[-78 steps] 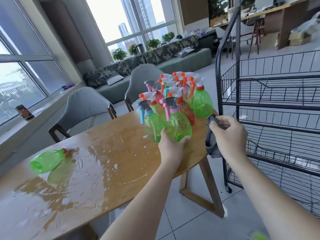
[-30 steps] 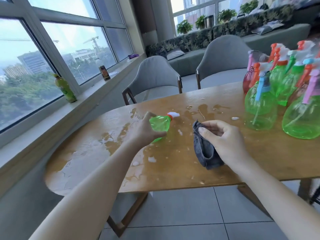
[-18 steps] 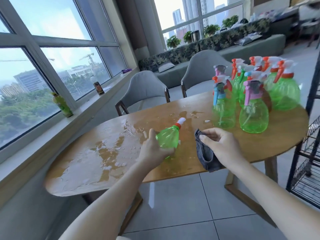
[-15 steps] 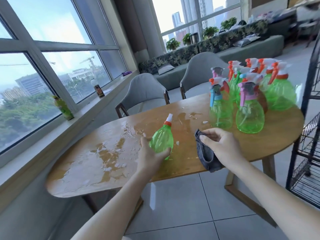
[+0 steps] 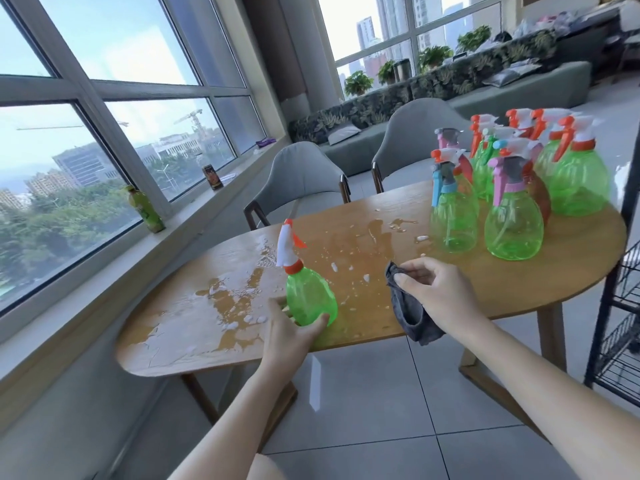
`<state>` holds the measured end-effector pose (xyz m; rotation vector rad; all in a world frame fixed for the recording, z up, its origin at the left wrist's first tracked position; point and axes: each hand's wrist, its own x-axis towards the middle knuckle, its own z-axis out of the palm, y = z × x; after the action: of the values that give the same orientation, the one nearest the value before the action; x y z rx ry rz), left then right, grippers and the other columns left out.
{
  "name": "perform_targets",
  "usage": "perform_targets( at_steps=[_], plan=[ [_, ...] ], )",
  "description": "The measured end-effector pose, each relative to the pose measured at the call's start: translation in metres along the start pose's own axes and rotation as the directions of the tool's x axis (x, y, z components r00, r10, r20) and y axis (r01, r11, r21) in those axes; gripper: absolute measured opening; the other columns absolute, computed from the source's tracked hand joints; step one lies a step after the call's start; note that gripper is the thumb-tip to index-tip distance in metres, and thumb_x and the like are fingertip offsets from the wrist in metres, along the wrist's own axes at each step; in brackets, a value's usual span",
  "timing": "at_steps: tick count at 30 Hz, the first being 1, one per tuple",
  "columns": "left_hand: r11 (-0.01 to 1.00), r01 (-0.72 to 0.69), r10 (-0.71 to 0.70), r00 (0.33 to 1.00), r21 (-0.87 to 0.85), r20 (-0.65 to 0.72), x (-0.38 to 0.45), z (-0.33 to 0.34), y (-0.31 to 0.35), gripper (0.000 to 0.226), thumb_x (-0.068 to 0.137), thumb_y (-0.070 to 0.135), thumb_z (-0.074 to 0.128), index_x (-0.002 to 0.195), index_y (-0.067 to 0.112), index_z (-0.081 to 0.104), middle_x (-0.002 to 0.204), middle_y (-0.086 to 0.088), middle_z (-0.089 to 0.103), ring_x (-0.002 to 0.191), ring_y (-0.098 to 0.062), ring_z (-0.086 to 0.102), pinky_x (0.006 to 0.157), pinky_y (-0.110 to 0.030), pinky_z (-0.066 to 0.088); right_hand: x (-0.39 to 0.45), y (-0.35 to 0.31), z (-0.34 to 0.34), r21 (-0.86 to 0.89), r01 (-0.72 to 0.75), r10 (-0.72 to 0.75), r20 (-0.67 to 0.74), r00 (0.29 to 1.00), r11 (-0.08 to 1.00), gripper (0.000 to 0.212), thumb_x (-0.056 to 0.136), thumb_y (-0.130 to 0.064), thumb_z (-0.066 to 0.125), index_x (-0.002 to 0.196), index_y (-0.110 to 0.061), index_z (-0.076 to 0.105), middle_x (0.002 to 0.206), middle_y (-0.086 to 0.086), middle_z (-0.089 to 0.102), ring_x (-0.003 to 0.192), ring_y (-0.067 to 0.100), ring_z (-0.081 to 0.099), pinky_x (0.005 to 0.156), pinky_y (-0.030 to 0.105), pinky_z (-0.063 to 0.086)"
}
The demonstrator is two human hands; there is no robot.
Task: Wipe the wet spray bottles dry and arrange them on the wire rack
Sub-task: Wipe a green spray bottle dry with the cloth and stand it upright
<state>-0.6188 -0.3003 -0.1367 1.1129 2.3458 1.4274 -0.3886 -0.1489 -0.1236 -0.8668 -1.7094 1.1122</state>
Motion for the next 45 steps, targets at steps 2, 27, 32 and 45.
perform_targets(
  at_steps=[2, 27, 32, 45],
  plan=[
    [0.999, -0.017, 0.017, 1.000, -0.037, 0.013, 0.002, 0.000, -0.001, 0.071, 0.084, 0.027, 0.091, 0.136, 0.025, 0.042, 0.123, 0.007, 0.064, 0.108, 0.000, 0.064, 0.085, -0.021, 0.059, -0.001, -0.001, 0.003, -0.005, 0.006, -0.006, 0.008, 1.000, 1.000, 0.009, 0.090, -0.026, 0.078, 0.098, -0.025, 0.076, 0.092, -0.012, 0.076, 0.090, 0.002, 0.069, 0.077, 0.017, 0.050],
    [0.952, -0.300, 0.304, 0.945, 0.054, -0.121, 0.031, 0.023, 0.011, 0.100, 0.069, 0.032, 0.101, 0.138, 0.040, 0.029, 0.141, 0.009, 0.033, 0.130, -0.005, 0.032, 0.105, -0.022, 0.027, -0.001, 0.000, 0.019, -0.028, 0.004, -0.003, 0.034, 0.999, 1.000, 0.008, 0.089, -0.025, 0.080, 0.094, -0.028, 0.075, 0.086, -0.015, 0.076, 0.080, -0.008, 0.067, 0.068, 0.005, 0.045],
    [0.960, -0.274, 0.279, 0.954, 0.056, -0.108, 0.055, 0.019, 0.003, 0.101, 0.071, 0.024, 0.100, 0.142, 0.038, 0.030, 0.140, 0.009, 0.031, 0.131, -0.020, 0.046, 0.103, -0.033, 0.040, -0.001, -0.002, 0.021, -0.006, 0.000, 0.000, 0.051, 0.999, 1.000, 0.008, 0.089, -0.025, 0.080, 0.095, -0.029, 0.076, 0.085, -0.017, 0.076, 0.082, -0.006, 0.069, 0.072, 0.009, 0.047],
    [0.908, -0.155, 0.292, 0.901, -0.389, 0.322, 0.031, 0.039, 0.037, 0.093, 0.077, 0.011, 0.085, 0.146, 0.042, 0.033, 0.138, -0.007, 0.061, 0.118, -0.024, 0.071, 0.103, -0.046, 0.059, 0.020, -0.003, 0.006, 0.185, 0.069, -0.076, 0.029, 0.997, 0.980, 0.016, 0.091, -0.018, 0.078, 0.104, -0.027, 0.078, 0.098, -0.012, 0.079, 0.096, 0.009, 0.073, 0.089, 0.029, 0.055]
  ],
)
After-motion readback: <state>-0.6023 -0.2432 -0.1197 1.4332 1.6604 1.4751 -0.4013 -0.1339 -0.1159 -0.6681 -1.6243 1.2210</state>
